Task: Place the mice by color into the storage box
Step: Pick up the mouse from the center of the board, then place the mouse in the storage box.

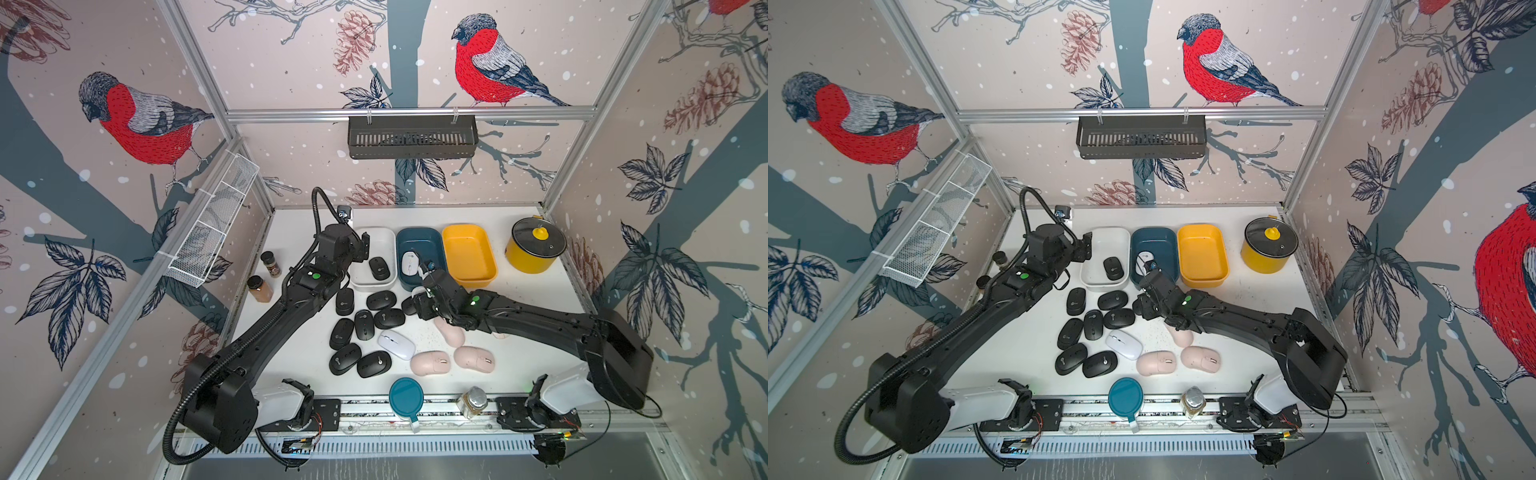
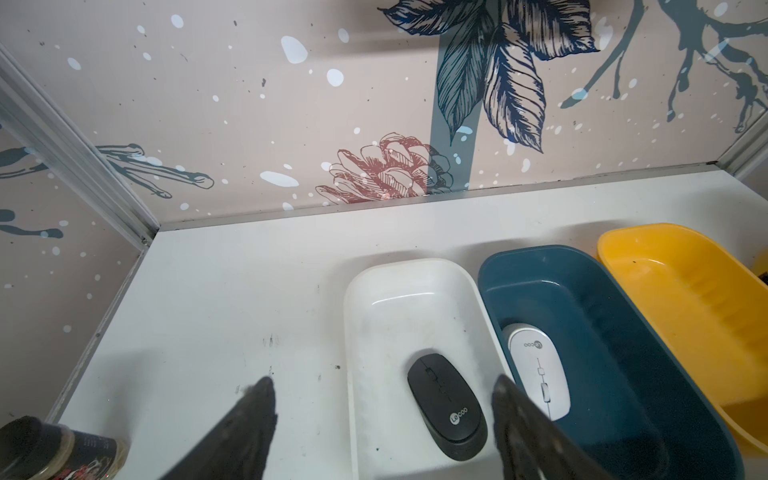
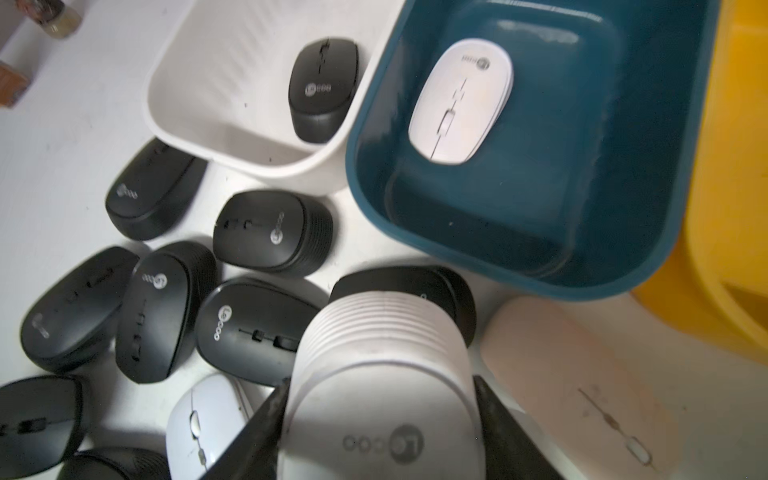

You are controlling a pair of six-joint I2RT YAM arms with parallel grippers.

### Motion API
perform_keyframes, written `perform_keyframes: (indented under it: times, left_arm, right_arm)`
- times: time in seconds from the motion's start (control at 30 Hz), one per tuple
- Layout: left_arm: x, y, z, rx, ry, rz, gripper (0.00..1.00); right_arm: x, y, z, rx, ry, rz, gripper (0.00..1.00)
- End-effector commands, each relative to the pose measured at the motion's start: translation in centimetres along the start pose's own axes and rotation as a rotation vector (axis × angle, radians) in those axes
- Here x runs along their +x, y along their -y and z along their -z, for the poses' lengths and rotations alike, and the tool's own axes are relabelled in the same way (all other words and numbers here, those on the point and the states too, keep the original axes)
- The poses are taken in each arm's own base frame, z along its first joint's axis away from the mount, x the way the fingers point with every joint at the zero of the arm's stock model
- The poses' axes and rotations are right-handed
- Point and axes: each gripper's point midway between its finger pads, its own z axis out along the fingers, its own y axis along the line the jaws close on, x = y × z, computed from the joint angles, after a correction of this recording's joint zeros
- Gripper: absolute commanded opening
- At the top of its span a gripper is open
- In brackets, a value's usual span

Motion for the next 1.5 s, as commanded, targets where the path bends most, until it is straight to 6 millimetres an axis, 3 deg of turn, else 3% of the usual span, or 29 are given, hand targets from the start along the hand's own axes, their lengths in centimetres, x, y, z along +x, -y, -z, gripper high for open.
perform_keyframes:
  times: [0.0, 0.23, 0.47, 1.0, 1.47]
  left_arm:
    - [-0.7, 0.5, 0.5, 0.019, 0.008, 0.009, 0.80]
    - [0.6, 0.5, 1.0, 0.038, 0.002, 0.013, 0.80]
    - [1.5, 1.2, 1.1, 0.090, 0.013, 0.002, 0.80]
    - [2.2, 1.0, 0.6, 0.067, -0.013, 0.008, 0.80]
    - [2.3, 0.5, 0.6, 0.038, -0.012, -0.001, 0.80]
  right_arm:
    - [-2.2, 1.2, 0.7, 0.017, 0.045, -0.060, 0.57]
    - [-6.7, 4.5, 0.5, 0.086, 0.145, -0.161, 0.56]
    - [-10.7, 6.3, -0.7, 0.137, 0.211, -0.201, 0.56]
    - [-12.1, 7.8, -5.1, 0.194, 0.196, -0.262, 0.56]
    - [-11.3, 8.5, -7.7, 0.209, 0.158, -0.280, 0.57]
